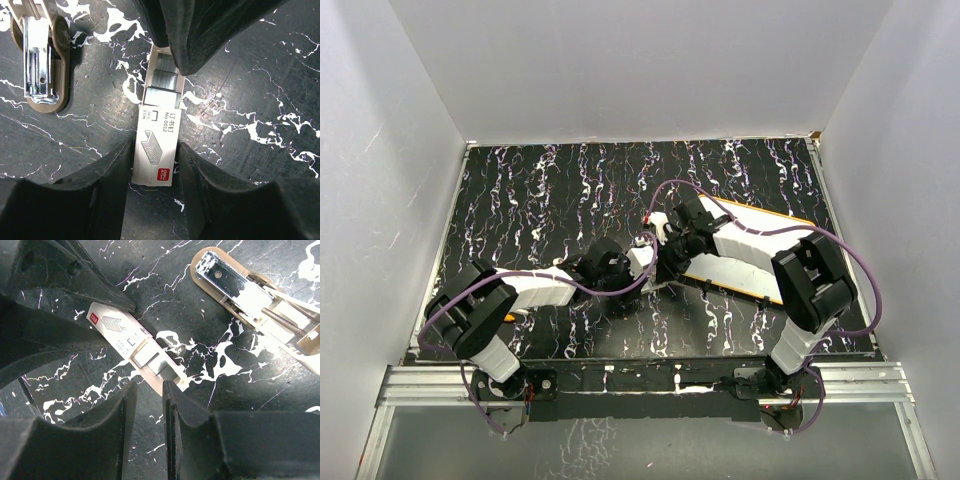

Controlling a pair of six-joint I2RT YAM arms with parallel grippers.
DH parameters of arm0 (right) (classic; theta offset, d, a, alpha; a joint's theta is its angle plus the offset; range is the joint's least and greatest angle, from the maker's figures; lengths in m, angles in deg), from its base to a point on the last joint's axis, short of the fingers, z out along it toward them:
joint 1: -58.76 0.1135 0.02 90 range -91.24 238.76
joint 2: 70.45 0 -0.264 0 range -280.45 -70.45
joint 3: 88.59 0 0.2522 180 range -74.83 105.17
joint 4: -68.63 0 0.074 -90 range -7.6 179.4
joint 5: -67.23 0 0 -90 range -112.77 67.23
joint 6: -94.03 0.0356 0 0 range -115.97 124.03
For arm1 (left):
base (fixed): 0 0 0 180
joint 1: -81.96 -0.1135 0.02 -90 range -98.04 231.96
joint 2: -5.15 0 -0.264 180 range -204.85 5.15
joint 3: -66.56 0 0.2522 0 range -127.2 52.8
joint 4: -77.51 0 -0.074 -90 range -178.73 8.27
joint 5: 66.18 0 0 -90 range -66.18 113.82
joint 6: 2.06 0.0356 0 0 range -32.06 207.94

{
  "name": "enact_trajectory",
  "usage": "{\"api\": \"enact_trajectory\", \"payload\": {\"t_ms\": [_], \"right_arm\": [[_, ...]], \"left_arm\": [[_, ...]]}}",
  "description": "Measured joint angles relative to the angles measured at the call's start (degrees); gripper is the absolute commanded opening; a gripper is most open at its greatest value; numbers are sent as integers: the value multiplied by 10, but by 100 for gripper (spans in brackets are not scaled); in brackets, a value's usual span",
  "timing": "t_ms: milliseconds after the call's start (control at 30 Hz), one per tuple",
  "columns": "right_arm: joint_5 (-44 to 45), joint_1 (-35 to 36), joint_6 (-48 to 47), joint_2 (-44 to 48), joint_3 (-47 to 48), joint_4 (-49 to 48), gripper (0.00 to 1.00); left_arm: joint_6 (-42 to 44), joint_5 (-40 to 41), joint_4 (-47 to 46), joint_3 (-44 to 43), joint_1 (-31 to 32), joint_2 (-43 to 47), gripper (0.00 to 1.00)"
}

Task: Load the staples into the stapler

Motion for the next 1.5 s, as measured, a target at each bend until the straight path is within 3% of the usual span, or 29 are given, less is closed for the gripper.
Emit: {"api": "enact_trajectory", "payload": {"t_ms": [1367,1500], "right_arm": [[87,22,16,-13,0,-10,22],[99,27,15,-13,-1,-10,22]], "left_arm": [[10,0,-7,3,0,0,45],[15,-3,-11,6,0,0,49]]}}
